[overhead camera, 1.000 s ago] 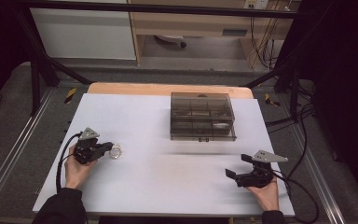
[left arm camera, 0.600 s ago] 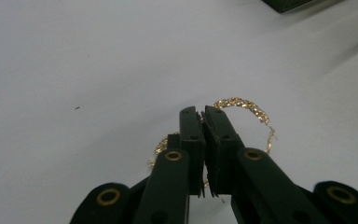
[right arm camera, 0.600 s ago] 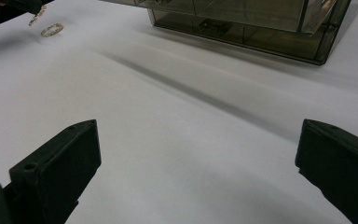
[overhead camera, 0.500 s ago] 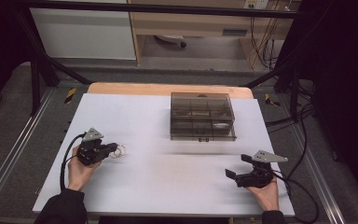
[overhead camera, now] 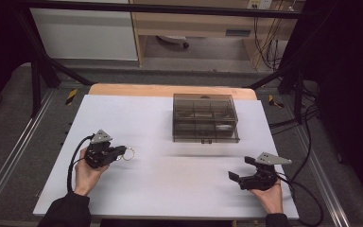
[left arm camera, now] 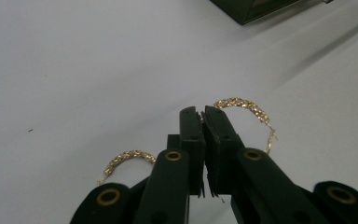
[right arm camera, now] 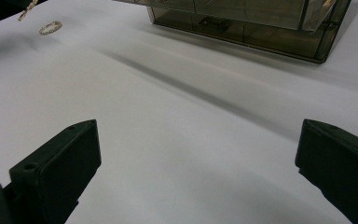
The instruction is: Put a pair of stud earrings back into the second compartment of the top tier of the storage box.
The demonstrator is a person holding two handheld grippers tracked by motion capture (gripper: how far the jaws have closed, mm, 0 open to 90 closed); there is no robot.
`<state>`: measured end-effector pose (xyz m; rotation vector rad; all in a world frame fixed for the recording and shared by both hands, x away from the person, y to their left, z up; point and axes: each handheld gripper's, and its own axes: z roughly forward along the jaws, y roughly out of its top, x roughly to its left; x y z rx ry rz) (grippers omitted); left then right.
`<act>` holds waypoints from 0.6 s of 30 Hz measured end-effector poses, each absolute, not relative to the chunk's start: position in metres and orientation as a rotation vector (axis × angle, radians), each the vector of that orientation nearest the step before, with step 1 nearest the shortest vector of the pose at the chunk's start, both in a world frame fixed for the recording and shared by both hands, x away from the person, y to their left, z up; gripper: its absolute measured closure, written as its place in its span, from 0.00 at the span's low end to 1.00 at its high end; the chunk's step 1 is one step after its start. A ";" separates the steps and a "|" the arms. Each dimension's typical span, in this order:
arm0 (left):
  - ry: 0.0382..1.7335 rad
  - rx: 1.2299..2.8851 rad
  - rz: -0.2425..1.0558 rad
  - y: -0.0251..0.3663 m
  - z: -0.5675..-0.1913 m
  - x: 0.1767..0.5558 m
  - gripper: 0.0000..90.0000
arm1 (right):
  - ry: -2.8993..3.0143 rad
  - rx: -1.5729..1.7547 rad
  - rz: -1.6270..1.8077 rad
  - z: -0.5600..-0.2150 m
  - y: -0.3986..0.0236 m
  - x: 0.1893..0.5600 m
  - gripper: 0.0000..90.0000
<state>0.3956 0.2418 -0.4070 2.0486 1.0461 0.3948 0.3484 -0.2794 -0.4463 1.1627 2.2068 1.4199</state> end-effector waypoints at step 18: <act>0.984 2.058 0.375 0.207 -0.383 0.393 0.96 | 2.211 1.162 1.415 -0.446 -0.280 0.348 0.01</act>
